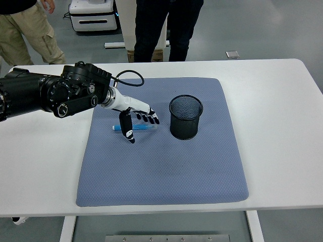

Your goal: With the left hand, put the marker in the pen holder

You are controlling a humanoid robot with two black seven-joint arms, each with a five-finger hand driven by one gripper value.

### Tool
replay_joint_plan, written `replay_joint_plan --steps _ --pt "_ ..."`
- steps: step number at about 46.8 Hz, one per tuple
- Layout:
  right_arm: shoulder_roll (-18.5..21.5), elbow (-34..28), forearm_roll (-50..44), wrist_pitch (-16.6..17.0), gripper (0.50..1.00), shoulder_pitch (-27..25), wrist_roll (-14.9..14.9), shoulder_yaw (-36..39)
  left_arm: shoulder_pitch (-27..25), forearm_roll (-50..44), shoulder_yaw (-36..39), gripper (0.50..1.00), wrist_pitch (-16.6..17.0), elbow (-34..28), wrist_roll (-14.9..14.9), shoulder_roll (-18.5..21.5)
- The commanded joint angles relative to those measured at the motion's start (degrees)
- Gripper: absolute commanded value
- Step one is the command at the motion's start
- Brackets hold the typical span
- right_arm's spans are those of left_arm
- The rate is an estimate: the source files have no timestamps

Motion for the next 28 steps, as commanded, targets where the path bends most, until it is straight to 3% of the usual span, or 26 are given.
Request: replay_joint_plan --steps 1,15,28 --pt "0.0 0.0 0.0 0.0 1.0 0.0 -0.1 0.0 0.0 1.1 0.0 0.868 0.0 0.1 0.1 0.1" --pt "0.0 0.0 0.0 0.0 1.0 0.0 -0.1 0.0 -0.1 2.8 0.0 0.865 0.5 1.0 0.9 0.0" --pt "0.0 0.0 0.0 0.0 1.0 0.0 0.0 0.0 0.0 5.0 0.0 0.798 0.5 0.9 0.9 -0.7"
